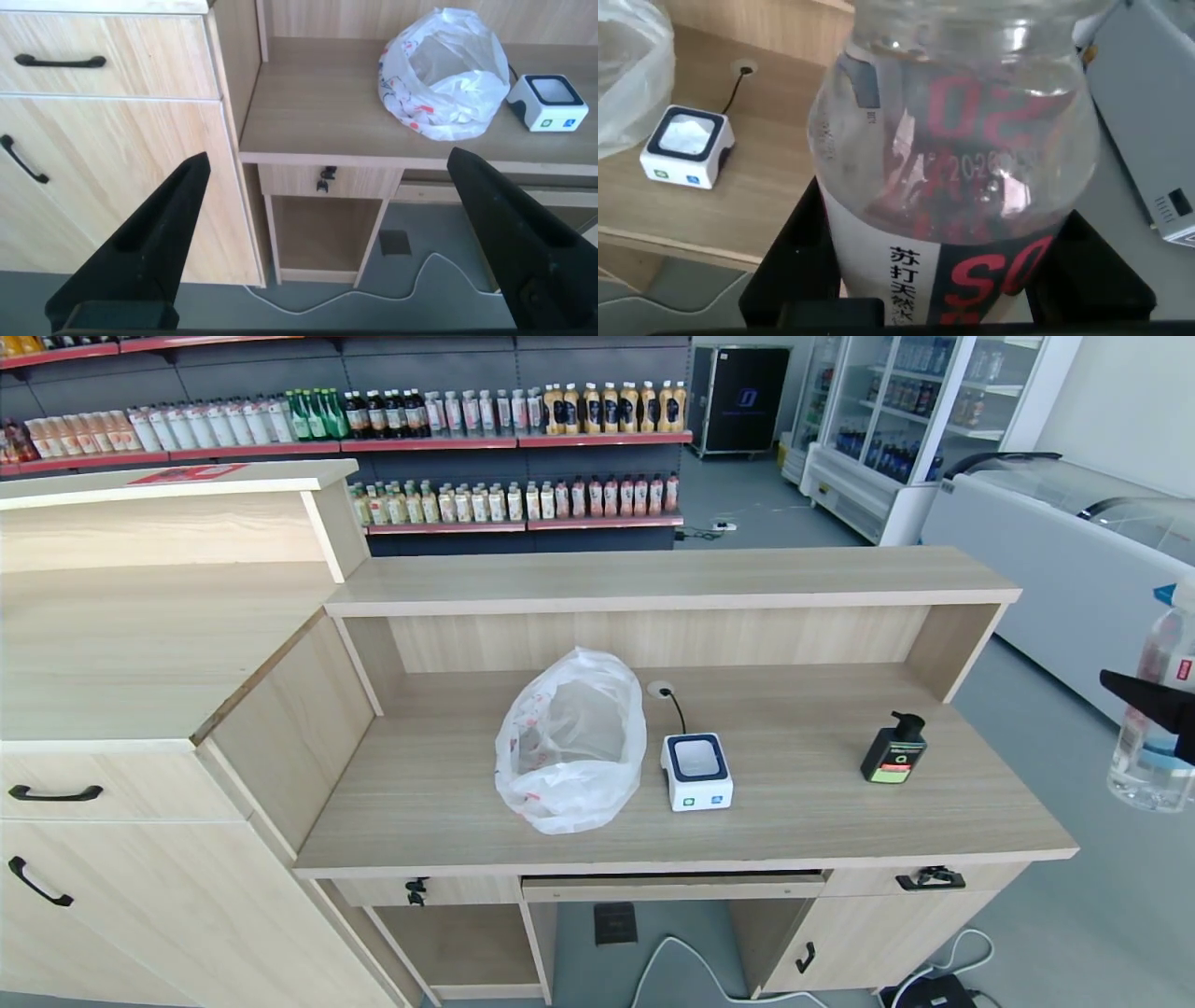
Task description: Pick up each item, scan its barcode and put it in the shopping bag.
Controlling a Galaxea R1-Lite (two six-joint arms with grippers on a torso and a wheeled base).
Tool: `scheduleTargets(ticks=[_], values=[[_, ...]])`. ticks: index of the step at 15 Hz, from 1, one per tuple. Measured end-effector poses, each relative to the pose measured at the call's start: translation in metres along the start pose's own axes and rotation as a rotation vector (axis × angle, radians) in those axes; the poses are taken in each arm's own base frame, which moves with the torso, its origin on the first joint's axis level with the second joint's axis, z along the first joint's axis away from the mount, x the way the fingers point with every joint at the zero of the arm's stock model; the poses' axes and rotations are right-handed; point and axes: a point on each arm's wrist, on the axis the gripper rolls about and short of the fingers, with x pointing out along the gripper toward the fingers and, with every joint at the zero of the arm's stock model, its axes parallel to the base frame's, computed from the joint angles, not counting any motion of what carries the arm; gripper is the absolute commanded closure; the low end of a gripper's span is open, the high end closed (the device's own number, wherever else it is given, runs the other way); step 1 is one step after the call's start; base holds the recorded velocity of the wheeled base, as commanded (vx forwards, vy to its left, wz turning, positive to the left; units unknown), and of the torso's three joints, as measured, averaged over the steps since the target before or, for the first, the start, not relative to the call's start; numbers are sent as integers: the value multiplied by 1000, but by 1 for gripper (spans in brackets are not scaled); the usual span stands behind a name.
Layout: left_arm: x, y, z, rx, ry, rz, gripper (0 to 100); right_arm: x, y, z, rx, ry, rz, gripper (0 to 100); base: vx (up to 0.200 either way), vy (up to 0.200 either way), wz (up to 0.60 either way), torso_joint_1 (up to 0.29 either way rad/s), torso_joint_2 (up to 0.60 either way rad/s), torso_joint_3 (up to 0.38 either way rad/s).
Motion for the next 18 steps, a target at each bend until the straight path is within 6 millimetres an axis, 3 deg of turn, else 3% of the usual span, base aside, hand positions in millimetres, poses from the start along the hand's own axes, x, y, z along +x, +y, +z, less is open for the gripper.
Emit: scheduleTargets(ticks=[4,9,13,18], values=[[0,0,0,0,0,0,0,-6,-1,3,-80,-50,-36,100,0,0,0,0,0,0],[0,0,0,0,0,0,0,1,-8,9,-75,18,-272,100,0,0,600,1,3,0],[0,0,0,0,0,0,0,18,-16,10,-42,42,-356,100,0,0,600,4,4,4],[0,0,0,0,0,0,0,56,-21,3,-81,-37,-349,100,0,0,0,0,0,0]])
